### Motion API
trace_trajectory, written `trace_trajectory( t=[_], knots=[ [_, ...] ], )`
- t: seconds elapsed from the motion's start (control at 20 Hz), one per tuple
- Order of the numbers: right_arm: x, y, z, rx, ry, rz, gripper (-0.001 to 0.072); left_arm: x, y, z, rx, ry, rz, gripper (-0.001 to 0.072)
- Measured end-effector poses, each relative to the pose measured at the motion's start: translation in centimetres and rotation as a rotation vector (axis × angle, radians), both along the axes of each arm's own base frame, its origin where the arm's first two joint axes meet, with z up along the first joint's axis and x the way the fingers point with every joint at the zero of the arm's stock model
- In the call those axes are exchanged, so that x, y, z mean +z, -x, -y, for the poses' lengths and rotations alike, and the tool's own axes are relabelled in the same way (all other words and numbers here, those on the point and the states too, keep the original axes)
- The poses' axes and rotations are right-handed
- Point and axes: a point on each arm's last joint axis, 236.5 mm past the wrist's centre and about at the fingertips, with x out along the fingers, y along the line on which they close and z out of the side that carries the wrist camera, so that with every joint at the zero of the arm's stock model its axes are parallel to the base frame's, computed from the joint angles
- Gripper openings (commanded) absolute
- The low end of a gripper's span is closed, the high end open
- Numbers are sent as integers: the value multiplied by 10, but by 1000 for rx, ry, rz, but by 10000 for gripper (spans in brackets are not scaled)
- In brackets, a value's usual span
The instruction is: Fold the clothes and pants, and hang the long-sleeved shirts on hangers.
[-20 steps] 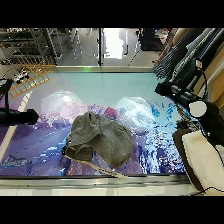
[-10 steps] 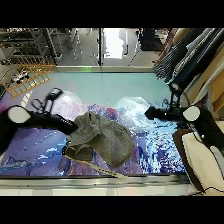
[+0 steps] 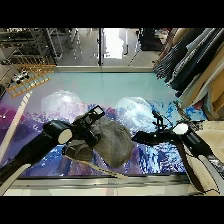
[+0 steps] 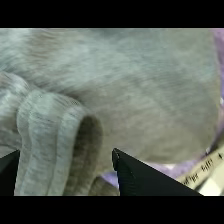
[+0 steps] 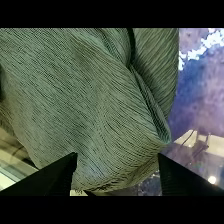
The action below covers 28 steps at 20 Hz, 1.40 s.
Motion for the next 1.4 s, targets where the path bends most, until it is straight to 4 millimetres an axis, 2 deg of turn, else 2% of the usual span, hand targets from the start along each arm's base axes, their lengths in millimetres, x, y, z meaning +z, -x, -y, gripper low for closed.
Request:
trace_trajectory(
  t=[0.05, 0.1, 0.15, 0.2, 0.25, 0.35, 0.4, 0.45, 0.55, 0.6, 0.7, 0.75, 0.8, 0.9, 1.0, 1.05, 1.1, 1.15, 1.25, 1.35, 1.4],
  knots=[
    [-5, 1, -1, 1, -7, -15, 594, -7, -5, 1, 14, -4, 2, 413],
    [-11, 2, -3, 1, -15, -33, 605, -13, -9, 3, 24, -1, 1, 215],
    [-18, 2, -5, 2, -22, -51, 605, -19, -14, 4, 40, 3, -1, 80],
    [-25, 1, -7, -2, -30, -68, 605, -23, -20, 3, 60, 5, 6, 68],
    [-34, 0, -9, -3, -34, -83, 599, -25, -27, 1, 84, 12, 11, 14],
    [-50, -1, -21, 14, -50, -103, 489, -26, -41, -8, 144, 29, 23, 16],
    [-56, -2, -29, 24, -59, -102, 291, -27, -49, -16, 174, 31, 27, 16],
    [-63, -7, -35, 26, -62, -95, 27, -27, -56, -26, 209, 38, 26, 15],
    [-67, -23, -40, 16, -46, -56, 23, -21, -64, -46, 268, 70, 9, 14],
    [-64, -34, -37, 17, -25, -20, 23, -12, -68, -58, 291, 95, 9, 14],
    [-36, -62, -22, 32, 42, 77, 23, 19, -74, -85, 333, 170, 10, 14],
    [-9, -76, -10, 56, 96, 146, 24, 44, -78, -105, 364, 218, 22, 14],
    [23, -85, 3, 84, 157, 220, 24, 70, -82, -129, 401, 264, 45, 15],
    [112, -91, 31, 132, 288, 391, 25, 129, -84, -185, 487, 353, 110, 15],
    [197, -65, 46, 162, 365, 516, 24, 188, -75, -254, 601, 417, 218, 15],
    [234, -42, 50, 172, 393, 569, 24, 210, -67, -285, 660, 437, 265, 15],
    [263, -19, 55, 172, 418, 610, 23, 230, -58, -318, 729, 462, 316, 15],
    [282, 1, 59, 171, 439, 635, 23, 243, -49, -347, 789, 478, 357, 15],
    [299, 28, 64, 165, 455, 646, 25, 254, -31, -400, 897, 496, 410, 15],
    [293, 31, 64, 167, 449, 611, 24, 250, -22, -435, 953, 504, 418, 16],
    [281, 22, 62, 170, 440, 577, 25, 241, -21, -446, 957, 505, 402, 16]
  ],
)
